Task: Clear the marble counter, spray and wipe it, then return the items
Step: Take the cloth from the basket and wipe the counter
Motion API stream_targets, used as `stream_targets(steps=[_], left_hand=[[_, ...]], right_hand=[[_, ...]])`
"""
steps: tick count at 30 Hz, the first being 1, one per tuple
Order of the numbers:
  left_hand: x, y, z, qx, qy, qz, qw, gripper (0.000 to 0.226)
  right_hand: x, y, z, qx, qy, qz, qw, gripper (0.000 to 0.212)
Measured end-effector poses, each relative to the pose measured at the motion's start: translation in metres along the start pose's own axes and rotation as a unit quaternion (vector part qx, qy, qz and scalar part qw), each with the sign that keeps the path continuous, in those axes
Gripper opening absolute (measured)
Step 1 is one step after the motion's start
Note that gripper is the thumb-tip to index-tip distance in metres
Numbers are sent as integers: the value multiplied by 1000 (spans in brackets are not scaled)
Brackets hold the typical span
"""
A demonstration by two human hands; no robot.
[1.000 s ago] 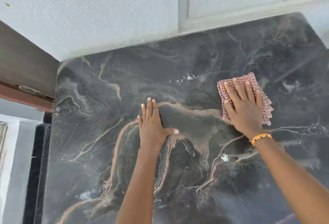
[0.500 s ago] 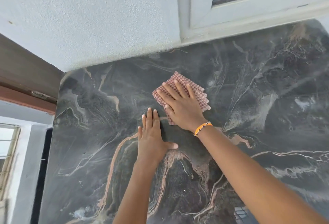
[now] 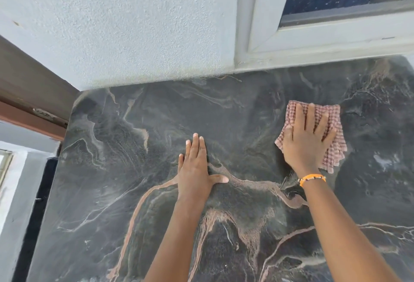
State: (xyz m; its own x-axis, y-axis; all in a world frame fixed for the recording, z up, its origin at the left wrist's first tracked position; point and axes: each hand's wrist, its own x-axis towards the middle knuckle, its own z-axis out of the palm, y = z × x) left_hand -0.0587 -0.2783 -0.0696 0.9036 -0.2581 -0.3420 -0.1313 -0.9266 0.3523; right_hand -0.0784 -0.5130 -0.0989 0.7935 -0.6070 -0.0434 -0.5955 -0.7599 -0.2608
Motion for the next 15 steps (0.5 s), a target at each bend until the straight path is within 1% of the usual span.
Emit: stream_targets(steps=[2, 6, 9, 12, 13, 15], left_hand=[[0, 0, 1, 6, 2, 1, 1000, 121], [0, 0, 0, 8, 0, 1, 1000, 120], [0, 3, -3, 5, -9, -5, 1000, 120], [0, 6, -5, 8, -16, -12, 1000, 120], [0, 7, -6, 13, -22, -16, 1000, 121], [3, 11, -7, 19, -38, -29, 999, 120]], right_hand=[[-21, -22, 7, 3, -9, -21, 1000, 61], [-26, -79, 21, -15, -34, -136, 990, 61], [-5, -128, 33, -9, -51, -237, 970, 61], [18, -169, 43, -36, -56, -331, 941, 61], [25, -178, 45, -47, -52, -351, 934, 61], [37, -188, 48, -47, -44, -364, 929, 59]])
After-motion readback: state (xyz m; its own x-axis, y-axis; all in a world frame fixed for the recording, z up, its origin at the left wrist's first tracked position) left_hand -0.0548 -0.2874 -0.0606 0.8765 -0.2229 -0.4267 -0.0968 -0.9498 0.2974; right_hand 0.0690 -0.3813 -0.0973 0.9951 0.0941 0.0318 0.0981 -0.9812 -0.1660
